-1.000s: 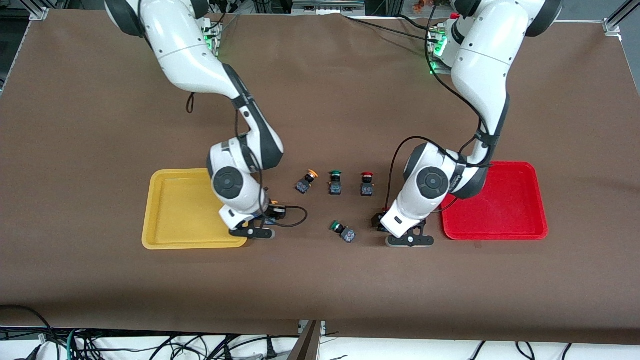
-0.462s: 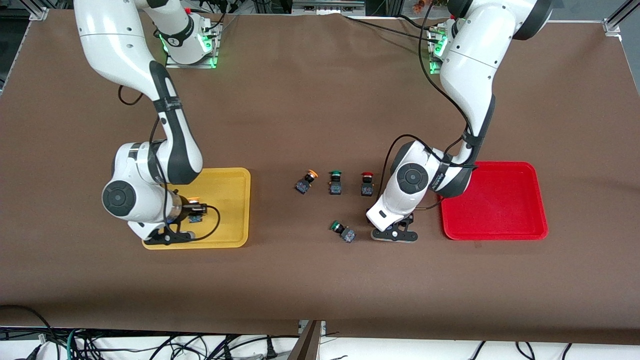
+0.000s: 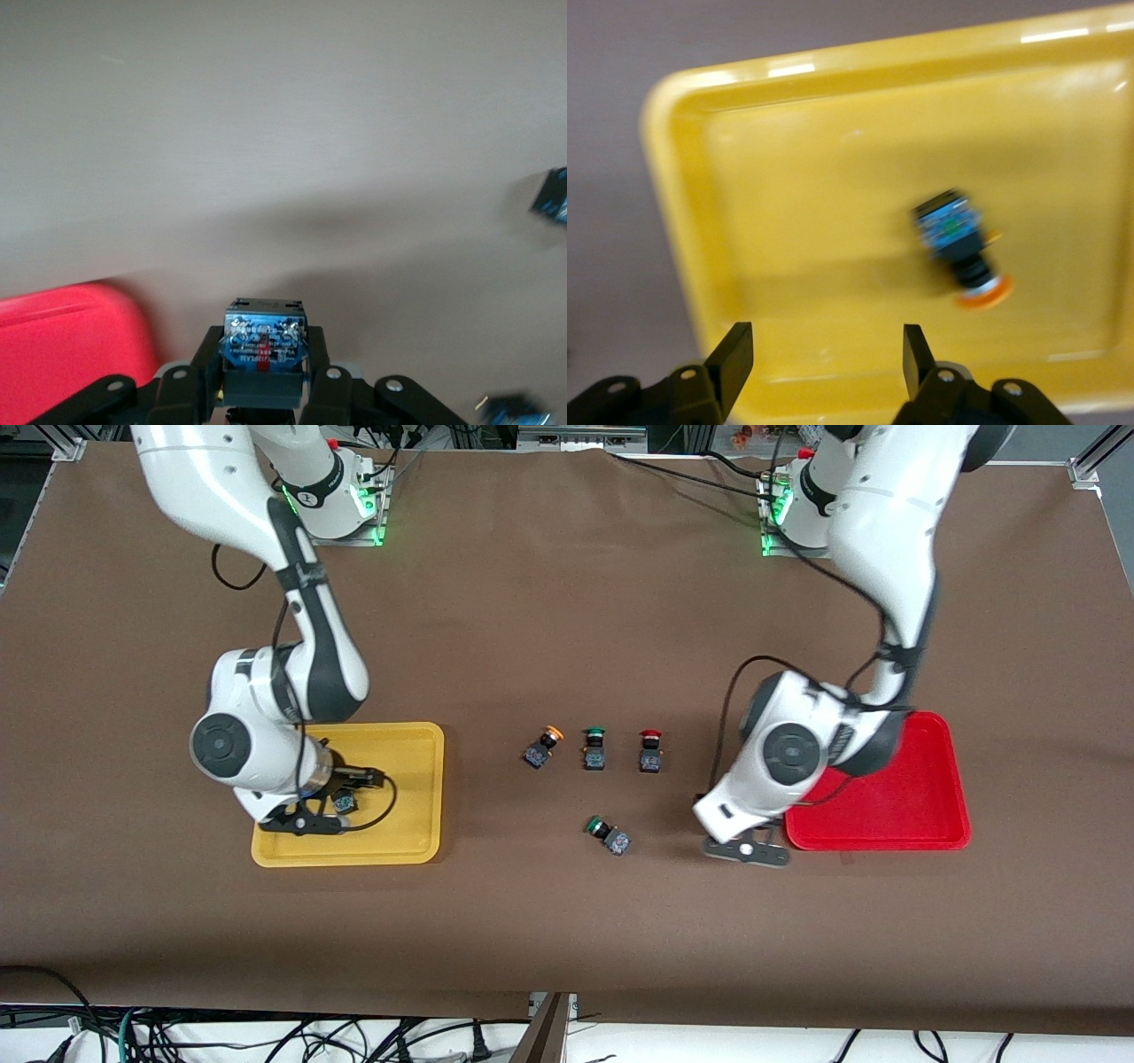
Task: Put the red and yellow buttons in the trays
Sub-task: 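Carry the yellow button into the yellow tray with the right gripper, then lower the red button into the red tray with the left gripper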
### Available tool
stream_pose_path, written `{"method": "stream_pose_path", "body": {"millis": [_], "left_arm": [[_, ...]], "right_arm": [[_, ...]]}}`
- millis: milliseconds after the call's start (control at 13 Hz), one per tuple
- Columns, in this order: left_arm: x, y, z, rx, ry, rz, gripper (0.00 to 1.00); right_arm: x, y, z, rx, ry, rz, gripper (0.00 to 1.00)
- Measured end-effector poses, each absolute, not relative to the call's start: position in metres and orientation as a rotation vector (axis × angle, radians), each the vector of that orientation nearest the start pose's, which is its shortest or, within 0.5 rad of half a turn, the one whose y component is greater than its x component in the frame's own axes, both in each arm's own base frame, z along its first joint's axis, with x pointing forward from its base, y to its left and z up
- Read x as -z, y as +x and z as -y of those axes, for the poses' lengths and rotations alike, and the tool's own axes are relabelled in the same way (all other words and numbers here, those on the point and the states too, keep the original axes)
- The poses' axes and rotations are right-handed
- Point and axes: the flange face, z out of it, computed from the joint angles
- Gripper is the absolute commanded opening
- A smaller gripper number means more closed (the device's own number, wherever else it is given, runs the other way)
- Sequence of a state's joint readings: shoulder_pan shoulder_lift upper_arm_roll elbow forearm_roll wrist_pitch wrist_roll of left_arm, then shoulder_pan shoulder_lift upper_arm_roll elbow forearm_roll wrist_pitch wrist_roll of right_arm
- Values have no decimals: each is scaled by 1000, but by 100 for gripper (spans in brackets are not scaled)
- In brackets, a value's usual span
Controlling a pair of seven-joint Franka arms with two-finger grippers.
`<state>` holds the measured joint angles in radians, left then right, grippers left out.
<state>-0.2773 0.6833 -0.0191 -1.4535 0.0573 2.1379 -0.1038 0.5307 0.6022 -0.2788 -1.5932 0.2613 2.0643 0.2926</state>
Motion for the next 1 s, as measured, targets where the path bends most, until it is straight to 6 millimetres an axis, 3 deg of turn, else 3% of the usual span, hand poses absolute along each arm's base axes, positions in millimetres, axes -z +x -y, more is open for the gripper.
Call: {"method": "stream_pose_path", "body": {"millis": [154, 231, 385, 538, 769, 846, 923, 1000], "left_arm": [[-311, 686, 143, -12, -3065, -475, 0], [-312, 679, 113, -40, -3054, -532, 0], [-292, 658, 60, -60, -3031, -595, 0], [-256, 629, 15, -17, -3012, -640, 0], [-218, 590, -30, -12, -3052, -680, 0], [-213, 584, -39, -9, -3061, -686, 47], [-210, 581, -45, -9, -3067, -680, 99], [-211, 581, -45, -4, -3075, -666, 100]], "right_arm": [[-275, 628, -275, -203, -3072, -408, 78], [-265, 616, -311, -213, -3047, -498, 78], [-243, 596, -368, -174, -2998, -647, 78], [-223, 579, -403, -134, -2953, -767, 78], [-201, 563, -431, -96, -2904, -876, 78], [-195, 560, -437, -93, -2882, -890, 78], [-189, 556, -444, -91, -2863, -894, 78], [-183, 552, -450, -86, -2853, -895, 72]]}}
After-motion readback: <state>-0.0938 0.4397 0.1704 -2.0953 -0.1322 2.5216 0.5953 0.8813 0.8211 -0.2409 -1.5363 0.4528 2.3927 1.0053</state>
